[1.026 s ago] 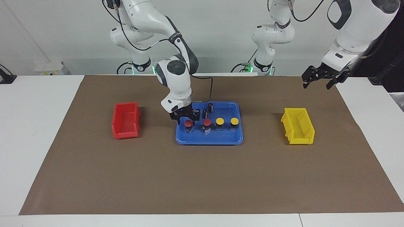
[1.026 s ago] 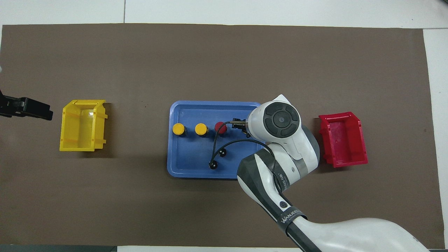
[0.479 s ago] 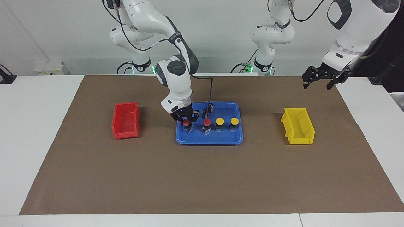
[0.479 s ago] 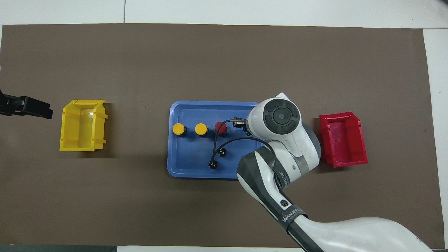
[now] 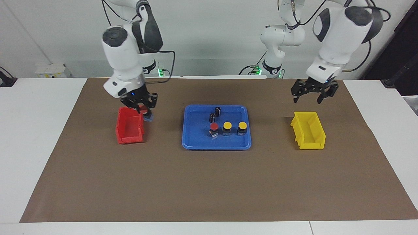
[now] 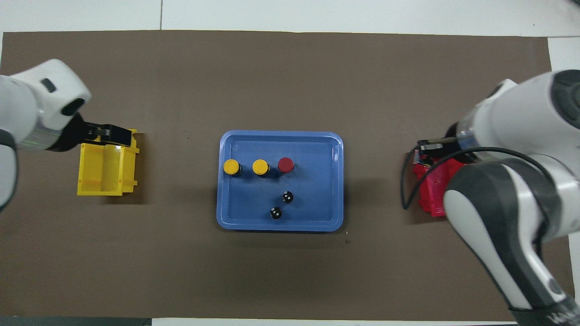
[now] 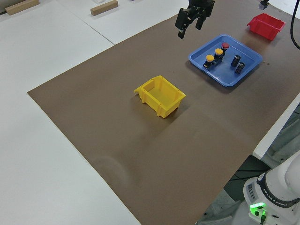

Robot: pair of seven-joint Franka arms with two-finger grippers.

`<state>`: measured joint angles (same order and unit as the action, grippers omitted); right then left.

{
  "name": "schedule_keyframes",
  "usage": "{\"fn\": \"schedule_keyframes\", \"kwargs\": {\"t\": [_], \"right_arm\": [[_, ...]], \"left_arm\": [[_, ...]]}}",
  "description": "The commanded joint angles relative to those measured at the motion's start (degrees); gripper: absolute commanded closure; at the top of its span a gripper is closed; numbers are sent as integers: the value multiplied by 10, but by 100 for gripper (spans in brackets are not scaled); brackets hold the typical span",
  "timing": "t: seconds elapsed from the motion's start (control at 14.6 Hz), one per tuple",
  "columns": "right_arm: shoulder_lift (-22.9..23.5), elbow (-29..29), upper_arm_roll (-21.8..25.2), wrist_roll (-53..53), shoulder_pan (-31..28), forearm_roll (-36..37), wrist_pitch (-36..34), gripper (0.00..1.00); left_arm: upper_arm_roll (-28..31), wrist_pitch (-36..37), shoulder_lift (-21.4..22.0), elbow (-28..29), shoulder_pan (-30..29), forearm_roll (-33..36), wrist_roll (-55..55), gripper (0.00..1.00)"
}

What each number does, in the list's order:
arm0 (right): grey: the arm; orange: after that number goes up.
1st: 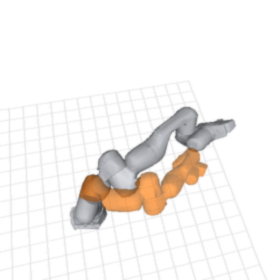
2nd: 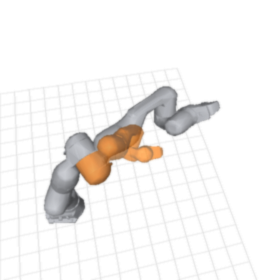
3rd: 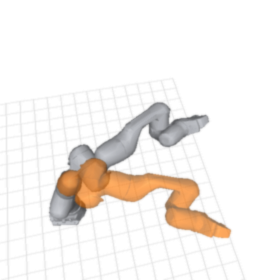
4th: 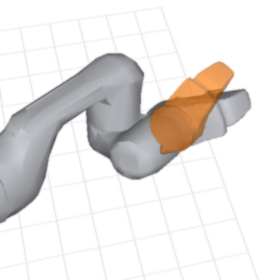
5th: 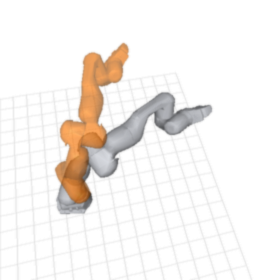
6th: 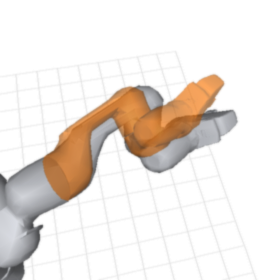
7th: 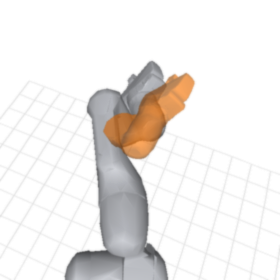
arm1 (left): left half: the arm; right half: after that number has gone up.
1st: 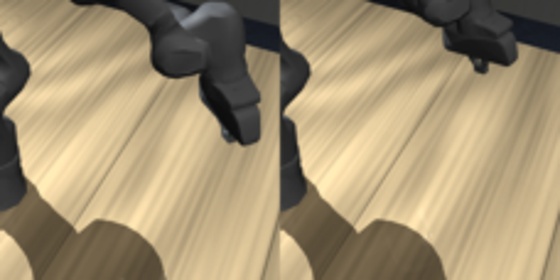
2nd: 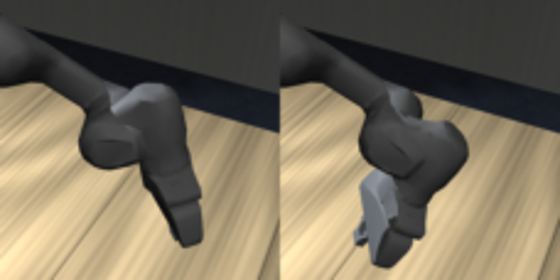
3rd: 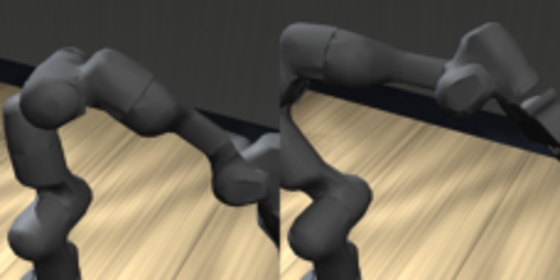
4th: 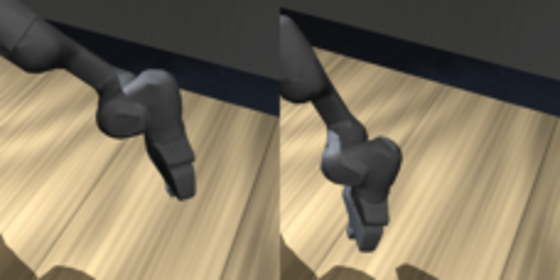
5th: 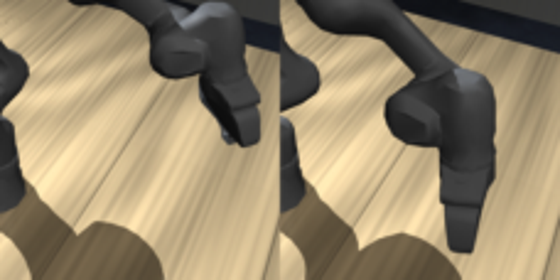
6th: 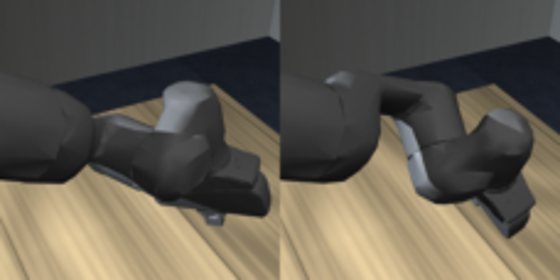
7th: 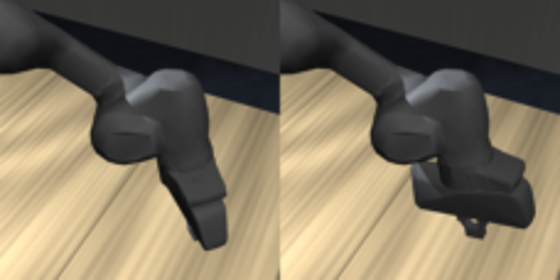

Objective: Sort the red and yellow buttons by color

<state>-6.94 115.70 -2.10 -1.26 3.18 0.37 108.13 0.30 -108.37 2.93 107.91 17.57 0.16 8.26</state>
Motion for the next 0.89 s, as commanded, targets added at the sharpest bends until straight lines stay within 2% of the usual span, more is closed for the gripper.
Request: {"fn": "schedule_keyframes", "kwargs": {"t": [0.0, 0.14, 0.27, 0.62, 0.82], "right_arm": [[-60, 120, -8, 84, -63, -13, 60, 82], [-65, 152, -6, 89, -68, -13, 86, 82], [-47, 170, -6, 93, -71, -12, 122, 82], [-6, 240, -7, 91, -71, -13, 265, 82], [11, 248, -7, 83, -63, -13, 293, 82]], "left_arm": [[7, -67, -17, 43, 49, -37, 60, 4], [7, -94, -42, 47, 89, -39, 110, 7], [8, -120, -71, 54, 126, -39, 143, 7], [8, -208, -99, 95, 151, -39, 180, 7], [7, -207, -108, 95, 154, -39, 187, 7]]}}
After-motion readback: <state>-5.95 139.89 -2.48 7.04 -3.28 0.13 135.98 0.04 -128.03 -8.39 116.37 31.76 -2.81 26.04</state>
